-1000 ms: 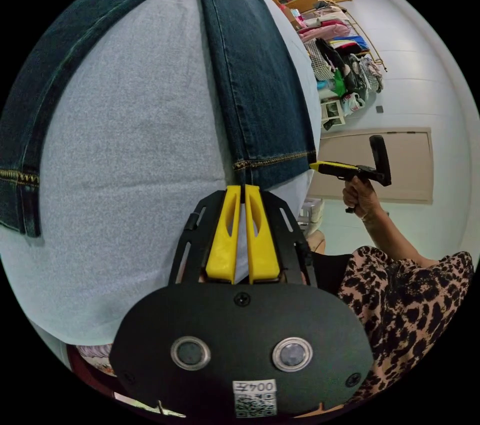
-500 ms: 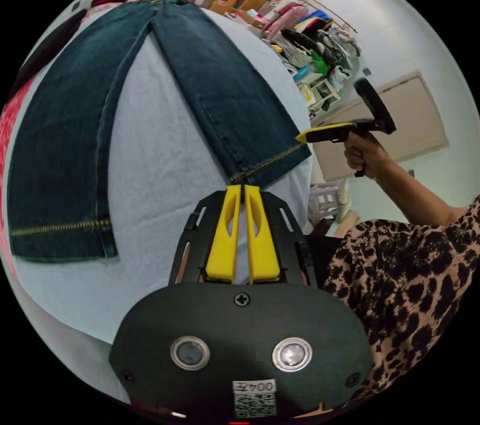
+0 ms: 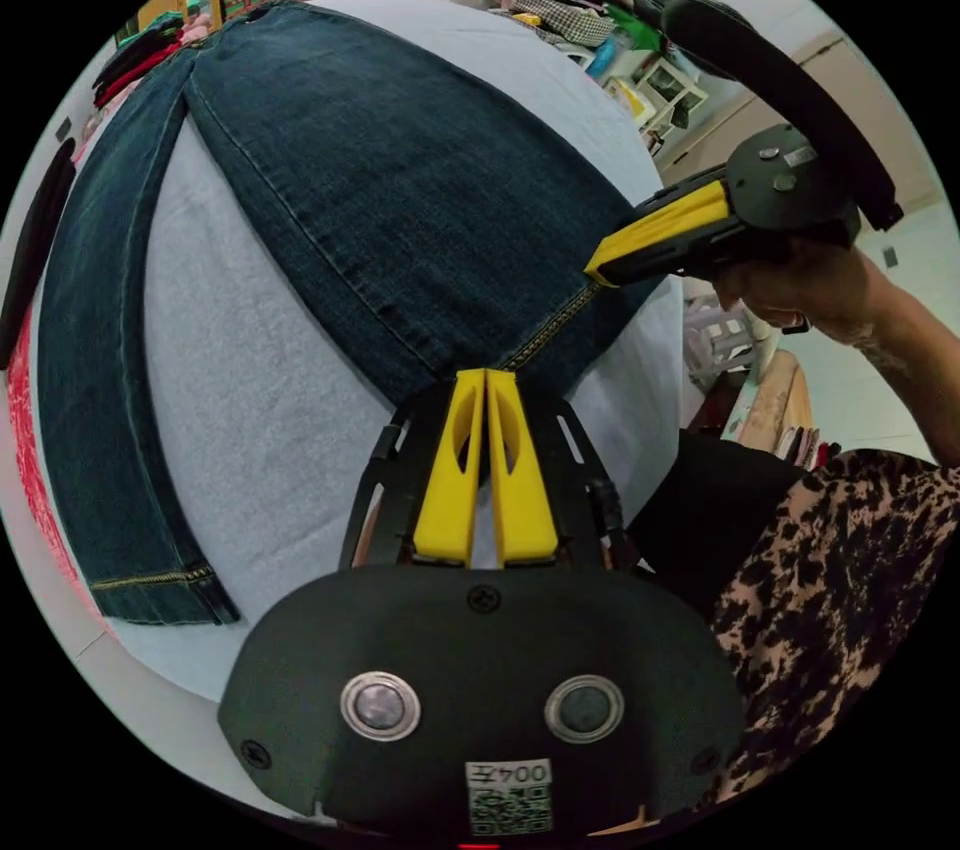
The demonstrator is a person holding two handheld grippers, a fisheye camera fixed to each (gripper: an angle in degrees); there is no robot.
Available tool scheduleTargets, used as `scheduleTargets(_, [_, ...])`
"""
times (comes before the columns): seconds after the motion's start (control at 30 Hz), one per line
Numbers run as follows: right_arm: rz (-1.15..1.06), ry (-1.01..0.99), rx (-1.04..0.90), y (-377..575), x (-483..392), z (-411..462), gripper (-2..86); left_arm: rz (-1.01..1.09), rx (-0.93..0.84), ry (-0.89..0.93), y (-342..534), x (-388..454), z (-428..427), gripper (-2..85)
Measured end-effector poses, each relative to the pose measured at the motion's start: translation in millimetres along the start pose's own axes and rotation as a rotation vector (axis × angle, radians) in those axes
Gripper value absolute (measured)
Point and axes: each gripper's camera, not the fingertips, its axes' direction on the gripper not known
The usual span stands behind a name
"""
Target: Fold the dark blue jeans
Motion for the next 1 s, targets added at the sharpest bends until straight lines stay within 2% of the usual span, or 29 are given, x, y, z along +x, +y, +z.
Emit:
scheduleTargets(0.1, [0.038,-0.118,0.019,2.3,20.4,-14.1,-0.7,-0.05,-0.007,-0.017,-8.3,10.2,11.6,0.2])
scheduleTargets(0.17, [-0.016,-0.188,0.044,5.5,33.6,-22.2,-0.8,-0.103,-0.016,-0.028,-16.1,17.6,20.6,0.1])
scheduleTargets(0.37, [-0.308,-0.453,0.076,4.4,82.8,-49.4,-0.8,-0.296,-0.05,-0.141,-39.0,46.9,42.9,0.1])
scheduleTargets(0.53, [-0.451,-0.648,0.23,27.7,148.0,-123.8,-0.8,-0.47,-0.103,-0.292,-64.8,75.1,63.2,0.1])
scheduleTargets(0.77, [-0.463,-0.71,0.338,66.1,248.6,-211.2,-0.8,-0.636,-0.204,-0.348,-100.5,86.2,89.3,0.1])
scheduleTargets(1.0, [-0.398,-0.763,0.35,97.9,327.5,-253.2,-0.8,-0.804,-0.147,-0.227,-99.4,76.2,100.6,0.0])
